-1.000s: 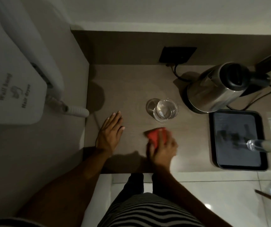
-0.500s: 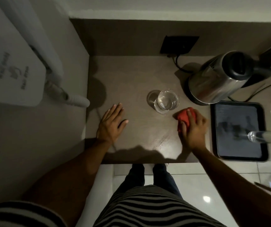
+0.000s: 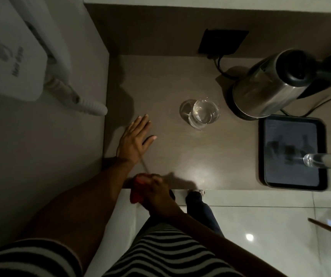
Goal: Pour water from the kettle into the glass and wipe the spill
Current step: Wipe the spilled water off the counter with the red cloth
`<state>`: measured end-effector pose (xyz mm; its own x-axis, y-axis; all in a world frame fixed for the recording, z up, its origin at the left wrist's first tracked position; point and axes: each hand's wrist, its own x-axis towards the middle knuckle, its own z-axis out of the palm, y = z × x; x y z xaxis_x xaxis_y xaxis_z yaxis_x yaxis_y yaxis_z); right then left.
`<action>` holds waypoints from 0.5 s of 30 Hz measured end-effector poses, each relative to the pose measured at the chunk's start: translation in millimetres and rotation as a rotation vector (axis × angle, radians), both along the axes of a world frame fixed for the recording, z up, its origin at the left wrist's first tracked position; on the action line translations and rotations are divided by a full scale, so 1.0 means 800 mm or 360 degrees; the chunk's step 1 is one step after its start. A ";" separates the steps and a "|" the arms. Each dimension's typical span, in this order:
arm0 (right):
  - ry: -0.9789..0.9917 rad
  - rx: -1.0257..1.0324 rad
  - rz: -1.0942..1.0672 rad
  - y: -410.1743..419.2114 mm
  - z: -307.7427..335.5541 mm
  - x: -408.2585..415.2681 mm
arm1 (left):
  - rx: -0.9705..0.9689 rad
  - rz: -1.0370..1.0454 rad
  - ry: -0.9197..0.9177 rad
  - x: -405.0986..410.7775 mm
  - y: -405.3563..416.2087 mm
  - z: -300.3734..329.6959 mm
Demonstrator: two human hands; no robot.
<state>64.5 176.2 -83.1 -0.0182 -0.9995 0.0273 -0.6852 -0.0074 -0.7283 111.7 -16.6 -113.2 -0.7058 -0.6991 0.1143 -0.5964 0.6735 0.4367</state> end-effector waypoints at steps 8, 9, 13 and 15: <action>-0.0298 0.0032 -0.0731 0.063 0.067 -0.177 | -0.0035 0.0010 -0.0153 -0.001 0.007 -0.005; -0.0196 0.0015 -0.0914 0.080 0.072 -0.210 | -0.0028 0.0011 -0.0207 -0.003 0.011 -0.003; 0.0299 0.0033 -0.1488 0.130 0.070 -0.334 | 0.0072 -0.0005 -0.0401 -0.018 0.033 0.002; 0.0370 0.0200 -0.1609 0.146 0.059 -0.367 | 0.0076 -0.0025 -0.0473 -0.026 0.044 0.002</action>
